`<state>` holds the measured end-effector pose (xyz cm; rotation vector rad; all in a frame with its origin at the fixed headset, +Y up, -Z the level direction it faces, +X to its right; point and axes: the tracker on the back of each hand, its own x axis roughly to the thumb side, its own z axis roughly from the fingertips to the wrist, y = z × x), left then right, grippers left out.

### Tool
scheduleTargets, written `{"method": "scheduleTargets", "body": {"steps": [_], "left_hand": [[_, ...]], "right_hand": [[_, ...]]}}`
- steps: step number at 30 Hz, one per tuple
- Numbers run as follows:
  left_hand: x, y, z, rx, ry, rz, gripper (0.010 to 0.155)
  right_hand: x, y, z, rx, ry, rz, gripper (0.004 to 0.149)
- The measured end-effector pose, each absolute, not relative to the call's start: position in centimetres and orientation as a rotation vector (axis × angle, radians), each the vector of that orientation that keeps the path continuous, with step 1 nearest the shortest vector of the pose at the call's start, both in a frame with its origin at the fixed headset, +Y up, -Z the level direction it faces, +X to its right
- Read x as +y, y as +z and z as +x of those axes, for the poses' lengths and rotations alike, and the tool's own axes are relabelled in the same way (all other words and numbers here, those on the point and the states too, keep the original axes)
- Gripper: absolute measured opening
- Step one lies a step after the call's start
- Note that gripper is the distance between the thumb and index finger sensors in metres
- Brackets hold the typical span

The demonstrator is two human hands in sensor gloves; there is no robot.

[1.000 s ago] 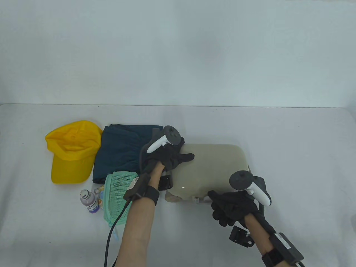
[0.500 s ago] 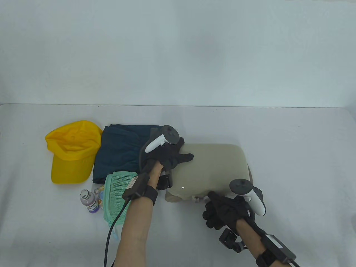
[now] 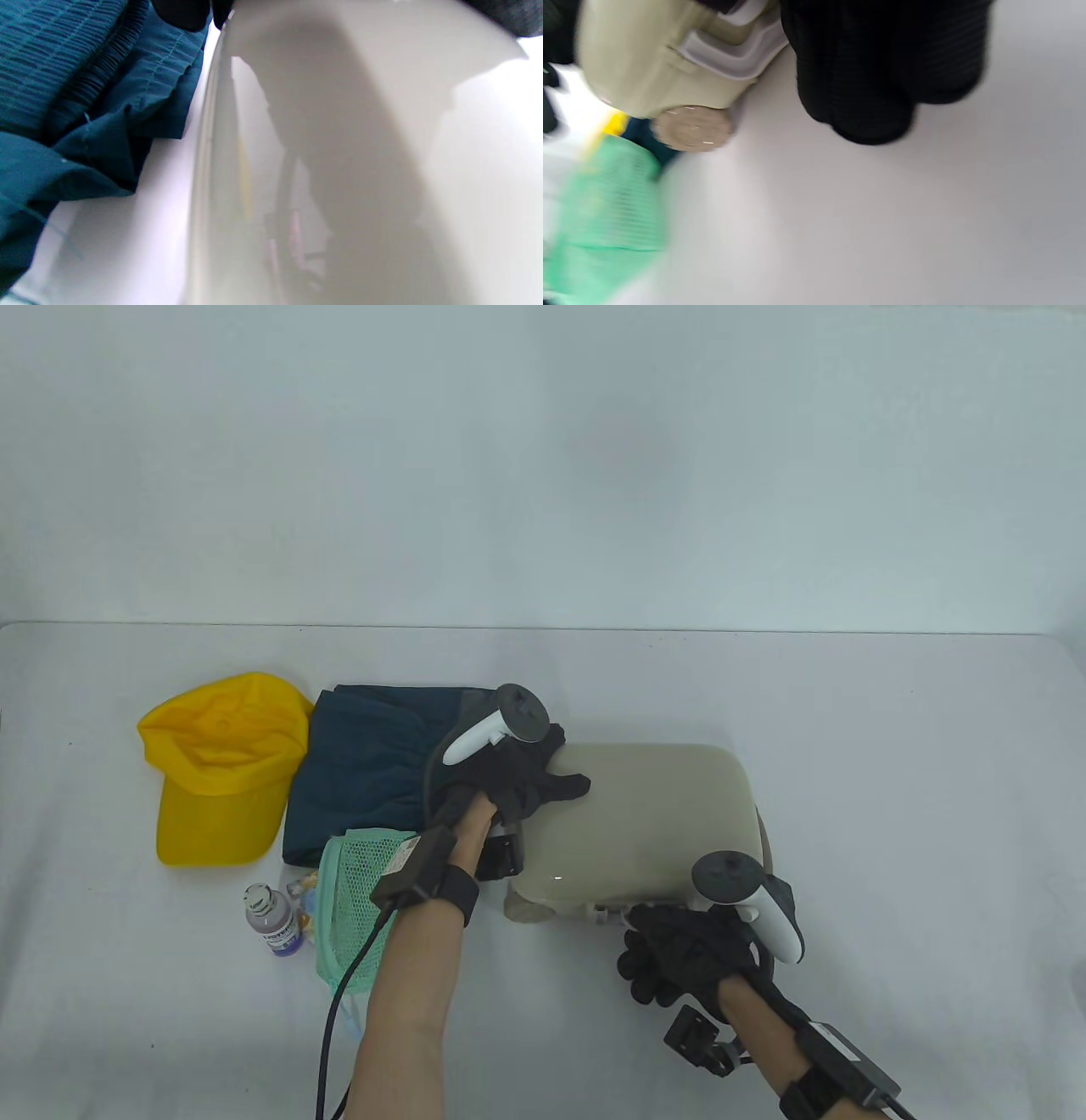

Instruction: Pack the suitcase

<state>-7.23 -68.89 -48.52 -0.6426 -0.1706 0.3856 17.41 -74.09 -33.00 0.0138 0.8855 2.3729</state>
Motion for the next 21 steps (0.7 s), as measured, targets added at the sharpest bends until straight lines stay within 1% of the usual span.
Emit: {"method": "scheduleTargets", "body": {"steps": [2,3,6,8,11,15,18,21], "left_hand": [[-68.7,-48.5,-7.1,-0.171,0.361,-0.635,0.094],[-68.6,-48.5,-7.1,-0.170,0.349,-0.627,0.094],[-68.3,-48.1,-7.0,-0.159,0.314,-0.600,0.095],[-67.8,-47.2,-7.2,-0.159,0.299,-0.554,0.094],[-66.4,-44.5,-7.7,-0.177,0.357,-0.425,0.093],[-64.7,-40.4,-8.5,-0.187,0.418,-0.331,0.091],[-64.3,-37.6,-8.6,-0.184,0.449,-0.306,0.093],[-64.6,-35.5,-8.6,-0.187,0.469,-0.310,0.095]], "right_hand": [[-73.4,-33.0,17.3,0.835,2.607,0.044,0.063],[-73.1,-32.9,17.2,0.835,2.677,0.089,0.063],[-72.0,-32.7,17.3,0.953,2.537,0.199,0.067],[-70.8,-32.6,17.5,0.912,2.490,0.266,0.068],[-67.9,-32.6,18.3,0.729,2.386,0.326,0.069],[-64.7,-33.1,20.2,0.476,2.316,0.260,0.070],[-62.9,-33.6,21.7,0.360,2.329,0.195,0.070],[-62.3,-34.2,23.3,0.245,2.381,0.072,0.073]]}}
